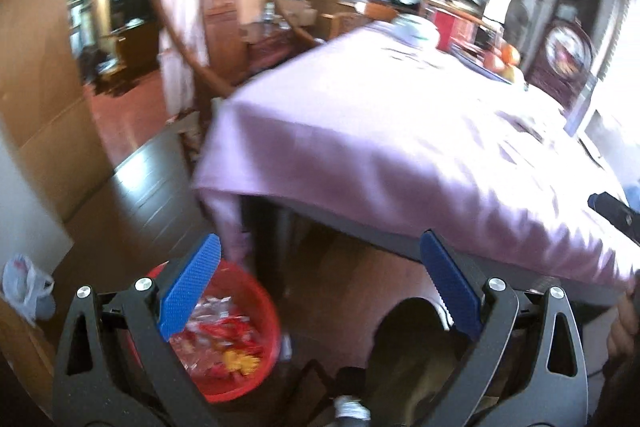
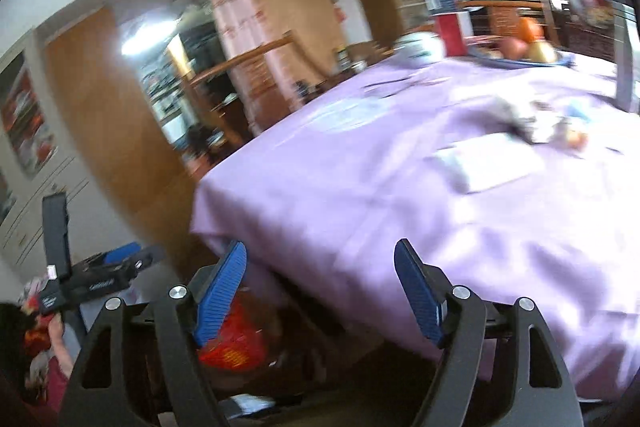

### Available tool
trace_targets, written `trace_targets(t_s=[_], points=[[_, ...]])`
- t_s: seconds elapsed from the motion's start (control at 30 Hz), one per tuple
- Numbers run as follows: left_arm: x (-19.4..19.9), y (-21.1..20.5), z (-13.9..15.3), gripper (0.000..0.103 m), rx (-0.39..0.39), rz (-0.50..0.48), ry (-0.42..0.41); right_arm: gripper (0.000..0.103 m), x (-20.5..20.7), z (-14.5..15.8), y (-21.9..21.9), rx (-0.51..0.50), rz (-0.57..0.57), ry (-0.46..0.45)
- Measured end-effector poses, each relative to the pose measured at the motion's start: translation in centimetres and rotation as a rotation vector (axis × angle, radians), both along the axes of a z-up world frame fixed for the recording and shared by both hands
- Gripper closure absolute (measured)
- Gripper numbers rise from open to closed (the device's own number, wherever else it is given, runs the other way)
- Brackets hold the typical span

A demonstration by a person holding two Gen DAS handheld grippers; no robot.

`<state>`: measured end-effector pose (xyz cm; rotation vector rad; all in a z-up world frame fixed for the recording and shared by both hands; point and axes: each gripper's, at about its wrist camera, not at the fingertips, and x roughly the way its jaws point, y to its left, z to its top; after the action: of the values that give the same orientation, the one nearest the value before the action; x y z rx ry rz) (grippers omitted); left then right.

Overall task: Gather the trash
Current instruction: 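Bring both tools back over the table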

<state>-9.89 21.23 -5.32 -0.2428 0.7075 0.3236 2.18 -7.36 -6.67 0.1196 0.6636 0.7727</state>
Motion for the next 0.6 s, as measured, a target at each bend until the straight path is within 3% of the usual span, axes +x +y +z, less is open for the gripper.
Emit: trace_targets(t_s=[0.37,0.6], points=[[12.2,-9.9,1.7,0.007,0.078,-0.248,0.015,0.027,8.6,0.3,-11.7,-0.033,-0.289,-0.047],[19.4,-16.2,1.8,0.007,0.131,-0.4,0.045,0.022,14.4,-0.4,-14.7,-0.043,-0.399,-0.028]])
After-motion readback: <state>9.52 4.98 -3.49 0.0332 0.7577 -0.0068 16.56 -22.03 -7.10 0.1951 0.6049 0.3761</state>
